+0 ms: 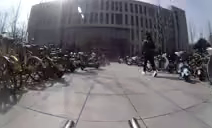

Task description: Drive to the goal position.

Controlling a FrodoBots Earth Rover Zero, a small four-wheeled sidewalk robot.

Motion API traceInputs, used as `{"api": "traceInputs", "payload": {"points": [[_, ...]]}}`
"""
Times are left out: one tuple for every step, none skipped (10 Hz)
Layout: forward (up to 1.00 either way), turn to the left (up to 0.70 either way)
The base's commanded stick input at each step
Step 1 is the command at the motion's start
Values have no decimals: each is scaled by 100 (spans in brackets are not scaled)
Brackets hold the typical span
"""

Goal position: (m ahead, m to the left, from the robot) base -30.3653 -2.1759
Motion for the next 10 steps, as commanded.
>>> {"api": "traceInputs", "payload": {"points": [[0, -29], [0, -45], [0, -45], [0, -45], [0, -45], [0, -45], [0, -45], [0, -45], [0, -45], [0, -45]]}}
